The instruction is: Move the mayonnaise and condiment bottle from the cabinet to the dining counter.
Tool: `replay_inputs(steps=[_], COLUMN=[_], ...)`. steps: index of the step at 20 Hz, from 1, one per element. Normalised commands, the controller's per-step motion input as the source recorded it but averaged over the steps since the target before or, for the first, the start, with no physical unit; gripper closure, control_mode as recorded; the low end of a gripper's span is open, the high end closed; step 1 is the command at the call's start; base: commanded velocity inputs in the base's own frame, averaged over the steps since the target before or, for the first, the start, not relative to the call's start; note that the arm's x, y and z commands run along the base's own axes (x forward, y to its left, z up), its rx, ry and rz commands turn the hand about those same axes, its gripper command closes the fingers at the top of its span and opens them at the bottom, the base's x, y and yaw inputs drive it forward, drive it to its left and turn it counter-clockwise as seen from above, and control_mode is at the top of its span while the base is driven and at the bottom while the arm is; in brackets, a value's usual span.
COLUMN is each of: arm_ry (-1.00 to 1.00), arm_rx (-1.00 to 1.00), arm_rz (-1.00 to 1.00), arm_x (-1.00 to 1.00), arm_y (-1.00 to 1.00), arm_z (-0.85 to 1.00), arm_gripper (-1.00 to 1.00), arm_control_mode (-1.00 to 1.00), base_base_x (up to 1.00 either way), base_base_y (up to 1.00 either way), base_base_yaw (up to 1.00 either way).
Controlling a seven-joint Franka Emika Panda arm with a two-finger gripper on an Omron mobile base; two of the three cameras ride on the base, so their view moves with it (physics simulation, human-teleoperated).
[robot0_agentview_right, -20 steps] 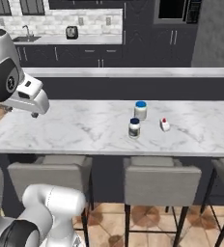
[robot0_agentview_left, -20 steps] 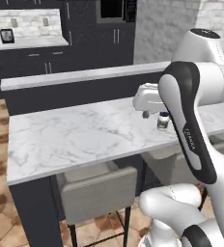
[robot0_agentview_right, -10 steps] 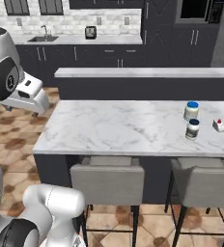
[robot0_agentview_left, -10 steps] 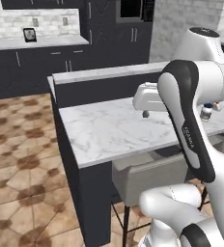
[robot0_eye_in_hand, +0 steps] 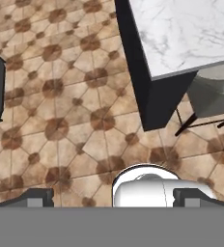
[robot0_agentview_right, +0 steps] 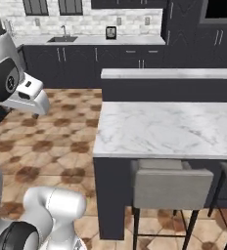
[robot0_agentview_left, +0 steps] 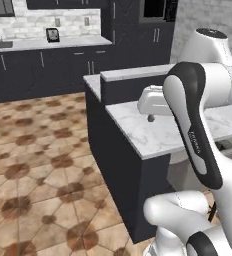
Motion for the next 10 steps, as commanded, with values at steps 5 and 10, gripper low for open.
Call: replay_inputs(steps=[5,10], arm_ry=[0.00,0.00], arm_rx=[0.00,0.00], arm_rz=[0.00,0.00], arm_x=[0.00,0.00], arm_y=[0.00,0.00], arm_z=[0.00,0.00], arm_gripper=[-1.00,-1.00], arm_control_mode=[1.00,1.00], base_base_x=[0.22,0.57], base_base_y=[1.00,1.00], base_base_yaw=[0.00,0.00])
